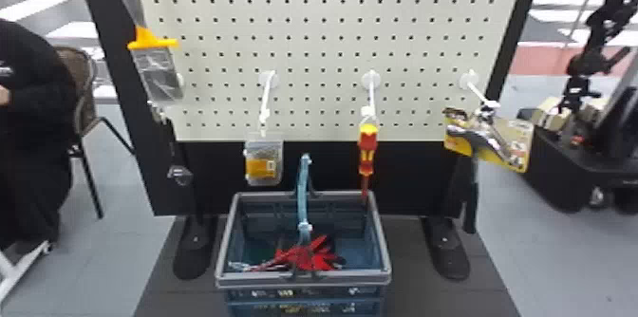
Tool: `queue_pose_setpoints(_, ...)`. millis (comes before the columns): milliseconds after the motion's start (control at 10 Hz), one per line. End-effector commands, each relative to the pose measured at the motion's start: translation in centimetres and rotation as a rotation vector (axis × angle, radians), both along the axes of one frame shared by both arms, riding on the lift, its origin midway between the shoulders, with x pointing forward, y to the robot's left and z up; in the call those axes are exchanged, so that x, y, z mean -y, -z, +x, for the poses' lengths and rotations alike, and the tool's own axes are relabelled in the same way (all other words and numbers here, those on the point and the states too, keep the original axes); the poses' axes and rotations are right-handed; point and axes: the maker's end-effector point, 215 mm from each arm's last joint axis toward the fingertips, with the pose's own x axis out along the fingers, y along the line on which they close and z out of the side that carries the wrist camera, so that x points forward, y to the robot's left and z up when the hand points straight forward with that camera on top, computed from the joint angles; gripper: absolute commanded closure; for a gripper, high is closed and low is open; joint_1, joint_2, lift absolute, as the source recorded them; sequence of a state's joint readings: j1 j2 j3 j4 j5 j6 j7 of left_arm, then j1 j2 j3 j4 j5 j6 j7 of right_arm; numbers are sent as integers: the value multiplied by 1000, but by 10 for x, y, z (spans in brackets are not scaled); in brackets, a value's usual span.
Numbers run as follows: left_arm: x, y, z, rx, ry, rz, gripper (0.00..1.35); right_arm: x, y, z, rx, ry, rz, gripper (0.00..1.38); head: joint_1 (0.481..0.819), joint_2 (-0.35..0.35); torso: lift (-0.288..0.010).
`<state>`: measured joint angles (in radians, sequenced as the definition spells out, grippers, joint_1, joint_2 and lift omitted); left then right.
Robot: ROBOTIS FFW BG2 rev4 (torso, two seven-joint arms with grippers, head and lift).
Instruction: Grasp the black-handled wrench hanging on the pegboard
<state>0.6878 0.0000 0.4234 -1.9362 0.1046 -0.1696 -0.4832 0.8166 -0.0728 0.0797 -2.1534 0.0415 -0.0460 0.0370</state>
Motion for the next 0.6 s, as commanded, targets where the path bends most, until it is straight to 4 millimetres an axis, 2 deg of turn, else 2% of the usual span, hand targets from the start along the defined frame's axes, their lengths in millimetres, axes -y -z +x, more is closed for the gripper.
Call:
queue_pose_setpoints(0,3,-8,16,19,11,-9,265,0,2,0,-4,0,1,105,549,0,-100)
queue_pose_setpoints(200,10,-10,41,17,46,-58,265,0,1,0,-3,-1,4,105,549,0,-100)
queue_pose_setpoints(500,6,-34,94,47,150,-72,260,0,1,1,-2,-1,4,105,549,0,-100)
